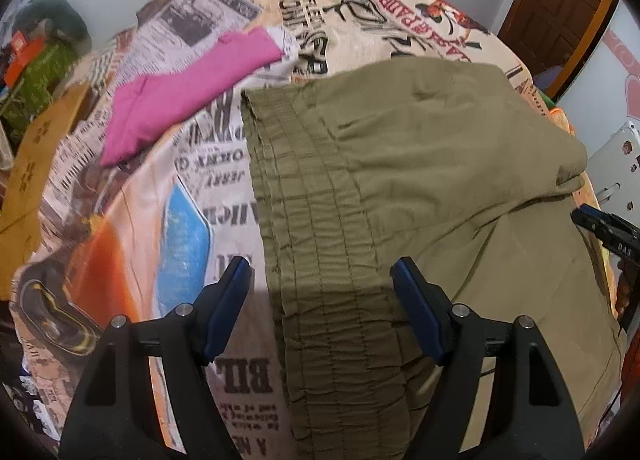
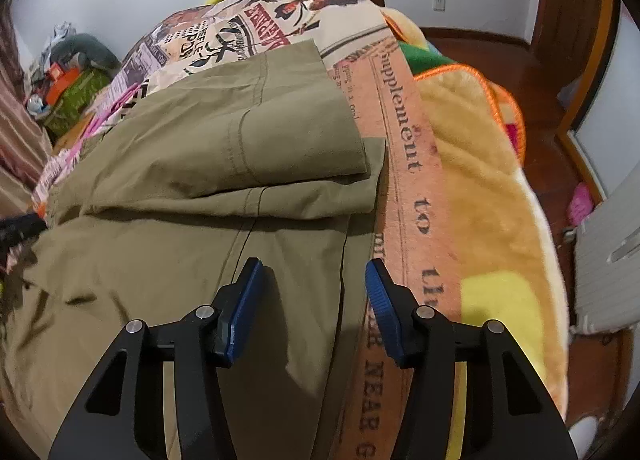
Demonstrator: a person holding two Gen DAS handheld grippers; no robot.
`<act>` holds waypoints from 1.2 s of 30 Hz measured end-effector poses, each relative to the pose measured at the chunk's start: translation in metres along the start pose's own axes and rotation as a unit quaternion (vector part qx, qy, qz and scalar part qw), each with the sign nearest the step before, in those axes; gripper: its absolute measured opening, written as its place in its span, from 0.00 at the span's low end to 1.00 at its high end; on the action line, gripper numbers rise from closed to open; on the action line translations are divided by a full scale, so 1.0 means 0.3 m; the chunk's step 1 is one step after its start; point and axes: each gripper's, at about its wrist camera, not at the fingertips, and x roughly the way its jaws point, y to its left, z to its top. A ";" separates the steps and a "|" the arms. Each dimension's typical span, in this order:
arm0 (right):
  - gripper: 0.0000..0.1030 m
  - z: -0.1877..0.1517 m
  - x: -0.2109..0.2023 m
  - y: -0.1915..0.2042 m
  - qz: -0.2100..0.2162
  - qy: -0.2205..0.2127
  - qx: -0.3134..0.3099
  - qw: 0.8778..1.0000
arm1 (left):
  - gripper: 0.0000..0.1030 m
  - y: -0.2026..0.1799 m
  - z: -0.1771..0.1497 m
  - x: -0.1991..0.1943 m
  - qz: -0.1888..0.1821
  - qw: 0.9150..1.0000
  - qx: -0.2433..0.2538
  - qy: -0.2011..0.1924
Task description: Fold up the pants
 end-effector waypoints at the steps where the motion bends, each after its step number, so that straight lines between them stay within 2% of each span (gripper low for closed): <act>1: 0.48 0.001 0.005 0.000 0.007 0.000 0.002 1.000 | 0.71 0.002 -0.003 0.009 -0.004 1.000 -0.003 0.005; 3: 0.44 0.005 0.013 -0.002 0.021 0.001 0.007 1.000 | 0.70 0.004 -0.008 0.019 -0.009 1.000 -0.006 0.008; 6: 0.33 0.006 0.031 0.002 0.042 0.005 0.006 0.999 | 0.65 -0.009 -0.012 0.022 -0.004 1.000 0.003 0.003; 7: 0.26 0.006 0.035 0.002 0.047 0.006 0.006 0.999 | 0.65 -0.014 -0.013 0.023 0.001 1.000 0.006 0.001; 8: 0.15 0.003 0.037 0.004 0.040 0.005 0.004 0.999 | 0.65 -0.019 -0.015 0.027 0.008 1.000 0.011 -0.001; 11: 0.07 -0.004 0.033 0.008 0.026 0.005 -0.010 1.000 | 0.65 -0.021 -0.019 0.031 0.017 1.000 0.018 -0.007; 16: 0.07 -0.021 0.001 0.012 0.006 0.013 -0.030 0.999 | 0.65 -0.014 -0.017 0.026 0.016 1.000 0.016 -0.005; 19: 0.10 -0.001 -0.039 -0.024 0.033 0.011 -0.006 0.999 | 0.65 -0.021 -0.010 0.004 0.017 1.000 0.022 -0.007; 21: 0.21 0.024 -0.077 -0.048 0.038 -0.008 0.008 0.999 | 0.65 -0.018 0.008 -0.030 0.016 0.999 0.021 -0.022; 23: 0.51 0.052 -0.103 -0.061 0.019 -0.033 0.004 0.999 | 0.65 -0.010 0.038 -0.059 0.015 0.999 0.018 -0.040; 24: 0.54 0.062 -0.103 -0.064 0.016 -0.039 0.001 0.999 | 0.65 -0.004 0.060 -0.069 0.016 0.999 0.017 -0.048; 27: 0.54 0.107 -0.057 -0.060 0.017 -0.031 -0.006 0.999 | 0.65 0.009 0.126 -0.064 0.025 0.998 0.024 -0.056; 31: 0.51 0.130 0.032 -0.029 0.029 -0.016 -0.017 0.999 | 0.65 0.003 0.208 0.021 0.040 0.998 0.041 -0.040; 33: 0.38 0.126 0.070 -0.023 0.030 -0.006 -0.010 0.999 | 0.65 0.003 0.239 0.089 0.052 0.997 0.047 -0.024; 35: 0.22 0.100 0.075 -0.026 0.013 -0.003 -0.008 1.000 | 0.65 0.002 0.257 0.157 0.073 0.996 0.054 -0.009; 36: 0.19 0.096 0.083 -0.032 0.008 0.002 -0.008 1.000 | 0.65 0.005 0.258 0.189 0.079 0.995 0.058 -0.001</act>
